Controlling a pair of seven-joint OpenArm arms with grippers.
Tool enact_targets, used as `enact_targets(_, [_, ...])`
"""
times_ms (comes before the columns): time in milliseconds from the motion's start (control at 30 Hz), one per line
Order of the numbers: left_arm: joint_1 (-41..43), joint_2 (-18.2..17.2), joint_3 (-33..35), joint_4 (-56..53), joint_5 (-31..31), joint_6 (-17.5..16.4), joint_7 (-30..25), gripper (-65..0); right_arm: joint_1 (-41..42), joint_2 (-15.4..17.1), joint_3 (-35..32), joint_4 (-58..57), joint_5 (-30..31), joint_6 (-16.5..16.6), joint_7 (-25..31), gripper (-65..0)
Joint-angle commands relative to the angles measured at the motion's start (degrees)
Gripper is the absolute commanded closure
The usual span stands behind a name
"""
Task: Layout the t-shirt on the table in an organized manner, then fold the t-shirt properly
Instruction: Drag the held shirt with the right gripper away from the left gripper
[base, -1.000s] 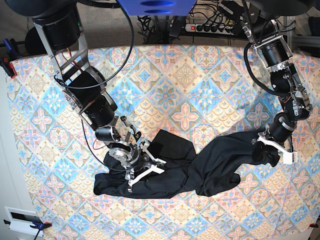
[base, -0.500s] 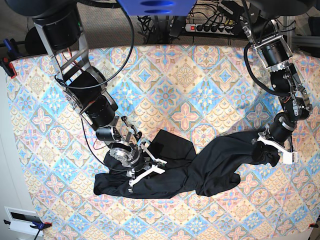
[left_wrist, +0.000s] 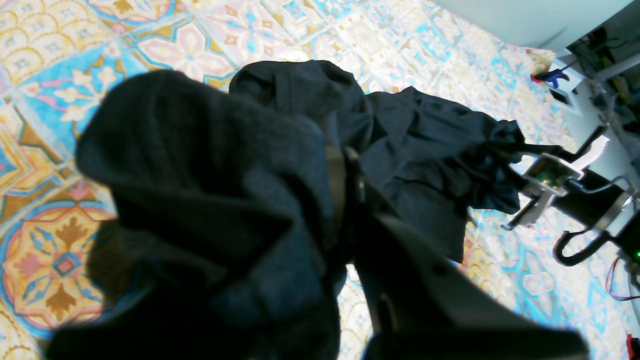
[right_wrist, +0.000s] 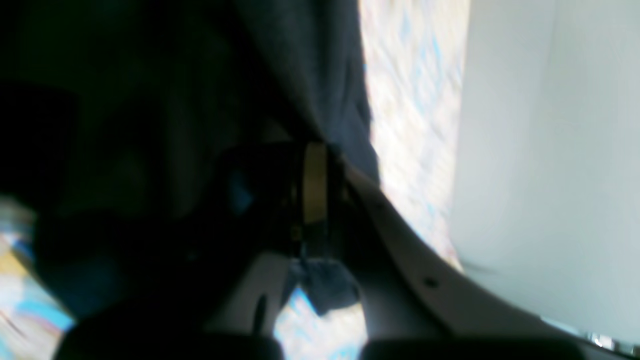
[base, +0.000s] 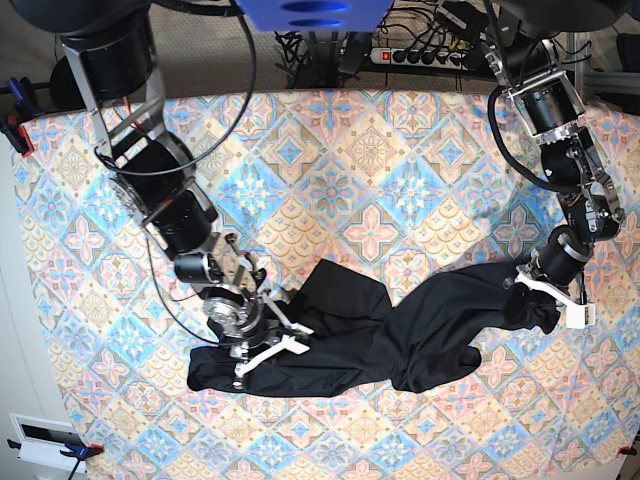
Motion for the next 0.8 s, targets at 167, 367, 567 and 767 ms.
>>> enact_targets(167, [-1.35,-0.92,-0.26,1.18,-1.06,-0.5,-1.12,0.0,2.57,4.94,0.36,15.0,-0.25,-1.46,-7.13,0.0])
enact_targets(367, [-1.35,-1.01,-0.26,1.53,-1.5,-0.5,-1.12,0.0,-6.04,10.56,0.36,29.69,-0.34,-1.46,-15.57,0.0])
enact_targets(567, [-1.18,-2.85,-0.26,1.53,-6.24,-0.33,-1.12,0.0,-12.55,16.89,0.54,43.58,-0.34,-1.46,-23.13,0.0])
enact_targets(767, [-1.35,-4.44,-0.26,1.53,-7.83,-0.24,-0.33,0.0,-23.01,20.76,8.1,55.97,-0.43,-1.28,-28.93,0.0])
